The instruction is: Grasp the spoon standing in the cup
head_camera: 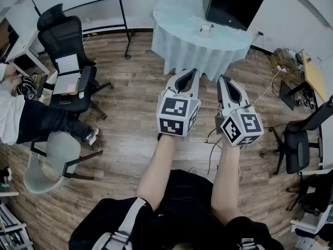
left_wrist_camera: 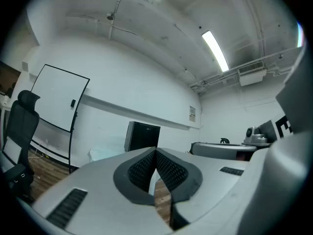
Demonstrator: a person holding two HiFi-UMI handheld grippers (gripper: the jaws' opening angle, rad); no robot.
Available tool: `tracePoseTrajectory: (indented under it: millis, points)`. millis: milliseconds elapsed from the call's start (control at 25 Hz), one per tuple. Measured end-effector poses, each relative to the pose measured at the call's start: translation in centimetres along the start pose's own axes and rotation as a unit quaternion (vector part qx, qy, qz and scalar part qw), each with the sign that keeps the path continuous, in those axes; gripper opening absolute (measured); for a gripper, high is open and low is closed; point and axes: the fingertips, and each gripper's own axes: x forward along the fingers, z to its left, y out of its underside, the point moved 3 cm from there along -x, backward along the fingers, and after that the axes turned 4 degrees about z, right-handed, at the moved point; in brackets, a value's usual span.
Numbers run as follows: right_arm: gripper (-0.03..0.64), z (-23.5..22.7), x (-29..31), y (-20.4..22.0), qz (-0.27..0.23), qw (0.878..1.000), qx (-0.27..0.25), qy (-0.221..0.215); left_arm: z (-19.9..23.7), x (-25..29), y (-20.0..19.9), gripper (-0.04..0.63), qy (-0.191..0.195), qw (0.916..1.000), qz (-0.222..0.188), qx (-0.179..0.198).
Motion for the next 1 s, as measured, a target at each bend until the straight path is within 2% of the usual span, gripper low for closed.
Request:
tracePoseTrajectory:
  millis: [280,560,800,1000]
  points:
    - [0.003,-0.3,1.0,-0.4,-0.015,1.0,-0.003,0.027,2.3,1.0,-0.4,0.011,0.002,0.9999,-0.004,-0.014]
    - [0.004,-1.6,0.1,-0.4,-0.026,0.998,0.01,0.061,2.2,1.1,-0.5,0.011,0.011,0.9997,-0.005,-0.019]
    - [0.004,-2.3,0.5,0.6,-0.019,0.998,0.022,0.06,2.8,1.9,0.7,0.011,0.004,0.9996,0.011,-0.024]
    - [0.003,-4.3,3.0,2.4,-0.013,0.998,0.044,0.049,3.9,4.5,1.8,0.011,-0.005,0.9995,0.025,-0.02]
